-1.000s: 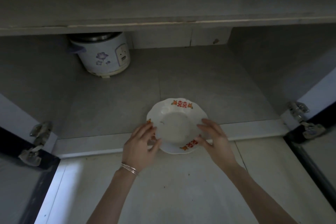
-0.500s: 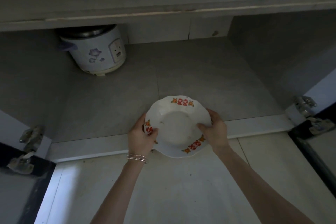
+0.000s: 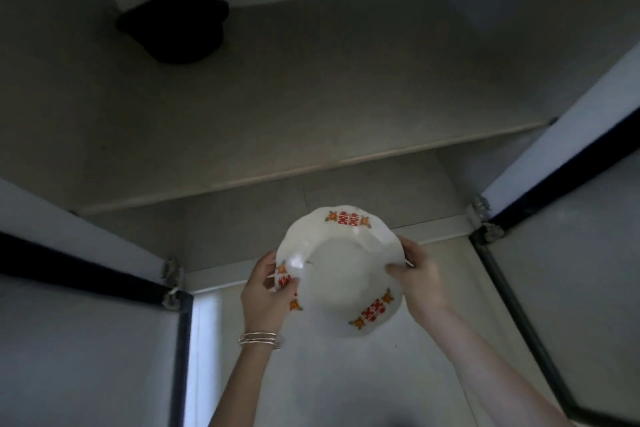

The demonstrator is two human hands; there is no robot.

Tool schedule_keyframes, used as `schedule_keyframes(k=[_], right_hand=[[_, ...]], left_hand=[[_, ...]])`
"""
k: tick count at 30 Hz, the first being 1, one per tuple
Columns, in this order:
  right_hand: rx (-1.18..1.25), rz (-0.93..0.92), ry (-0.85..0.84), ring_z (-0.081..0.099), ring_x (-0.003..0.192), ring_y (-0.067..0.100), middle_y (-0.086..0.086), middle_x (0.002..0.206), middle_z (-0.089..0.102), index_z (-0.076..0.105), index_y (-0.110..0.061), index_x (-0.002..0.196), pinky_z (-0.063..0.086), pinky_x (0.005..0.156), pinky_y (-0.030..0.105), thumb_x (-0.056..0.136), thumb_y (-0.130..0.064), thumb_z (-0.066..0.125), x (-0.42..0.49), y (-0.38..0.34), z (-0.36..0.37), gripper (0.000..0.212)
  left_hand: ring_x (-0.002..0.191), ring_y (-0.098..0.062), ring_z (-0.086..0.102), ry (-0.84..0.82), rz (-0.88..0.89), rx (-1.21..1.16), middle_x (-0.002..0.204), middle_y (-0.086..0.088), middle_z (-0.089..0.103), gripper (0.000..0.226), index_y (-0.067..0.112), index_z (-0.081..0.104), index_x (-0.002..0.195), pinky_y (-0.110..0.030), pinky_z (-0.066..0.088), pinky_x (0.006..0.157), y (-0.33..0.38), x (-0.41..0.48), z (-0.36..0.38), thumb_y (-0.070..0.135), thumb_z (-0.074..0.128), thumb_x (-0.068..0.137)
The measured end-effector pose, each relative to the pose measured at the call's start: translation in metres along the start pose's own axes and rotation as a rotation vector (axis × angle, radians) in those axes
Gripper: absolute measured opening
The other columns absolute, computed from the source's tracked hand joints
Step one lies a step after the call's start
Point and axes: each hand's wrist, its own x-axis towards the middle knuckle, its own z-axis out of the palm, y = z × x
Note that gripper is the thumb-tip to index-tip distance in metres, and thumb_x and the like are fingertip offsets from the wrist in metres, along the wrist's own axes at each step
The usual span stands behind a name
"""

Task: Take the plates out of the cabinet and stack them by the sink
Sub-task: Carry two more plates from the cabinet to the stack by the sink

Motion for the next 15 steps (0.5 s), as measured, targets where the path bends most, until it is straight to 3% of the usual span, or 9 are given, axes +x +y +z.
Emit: schedule_keyframes(k=[3, 6, 9, 11, 13, 15], right_hand=[[0.016, 0.082, 0.002, 0.064, 0.095, 0.034, 0.012, 0.1, 0.069, 0.063, -0.011, 0.106, 0.053, 0.079, 0.048, 0.053, 0.009, 0.06, -0.055, -0.064, 0.003, 0.057], [0.018, 0.125, -0.019, 0.066, 0.09, 0.033, 0.012, 0.095, 0.071, 0.065, -0.009, 0.103, 0.054, 0.077, 0.049, 0.045, 0.004, 0.057, -0.111, -0.136, 0.008, 0.06], [-0.007, 0.156, -0.059, 0.063, 0.095, 0.035, 0.018, 0.103, 0.065, 0.059, -0.005, 0.11, 0.053, 0.076, 0.047, 0.048, -0.001, 0.059, -0.172, -0.207, 0.017, 0.062], [-0.016, 0.164, -0.081, 0.061, 0.097, 0.035, 0.017, 0.105, 0.064, 0.058, -0.007, 0.109, 0.052, 0.077, 0.046, 0.05, -0.001, 0.061, -0.207, -0.253, 0.023, 0.06], [-0.051, 0.157, -0.093, 0.061, 0.096, 0.033, 0.015, 0.104, 0.064, 0.058, -0.01, 0.108, 0.052, 0.076, 0.044, 0.058, 0.006, 0.064, -0.236, -0.297, 0.028, 0.053], [-0.069, 0.141, -0.115, 0.061, 0.095, 0.032, 0.014, 0.104, 0.064, 0.058, -0.011, 0.107, 0.052, 0.075, 0.044, 0.069, 0.018, 0.058, -0.264, -0.341, 0.036, 0.048]], left_hand=[[0.077, -0.002, 0.066, -0.048, -0.069, -0.144, 0.098, 0.002, 0.069, 0.051, 0.029, 0.06, 0.102, -0.019, 0.054, 0.064, 0.08, -0.052, -0.037, -0.007, 0.073, 0.069], [0.086, -0.002, 0.066, -0.061, -0.096, -0.189, 0.096, 0.011, 0.071, 0.053, 0.032, 0.06, 0.105, -0.017, 0.053, 0.061, 0.154, -0.098, -0.068, 0.024, 0.079, 0.056], [0.09, -0.013, 0.066, -0.02, -0.112, -0.177, 0.102, 0.004, 0.069, 0.057, 0.031, 0.061, 0.108, -0.023, 0.055, 0.062, 0.225, -0.143, -0.102, 0.041, 0.075, 0.053], [0.087, -0.013, 0.067, 0.005, -0.091, -0.207, 0.102, 0.004, 0.069, 0.045, 0.035, 0.061, 0.104, -0.024, 0.055, 0.062, 0.272, -0.17, -0.124, 0.024, 0.079, 0.065], [0.087, -0.016, 0.067, 0.017, -0.087, -0.219, 0.102, 0.001, 0.068, 0.046, 0.031, 0.06, 0.107, -0.03, 0.057, 0.065, 0.316, -0.194, -0.144, 0.002, 0.073, 0.074], [0.087, -0.021, 0.067, 0.035, -0.117, -0.265, 0.1, -0.003, 0.07, 0.051, 0.023, 0.06, 0.114, -0.038, 0.058, 0.071, 0.357, -0.217, -0.164, 0.001, 0.075, 0.071]])
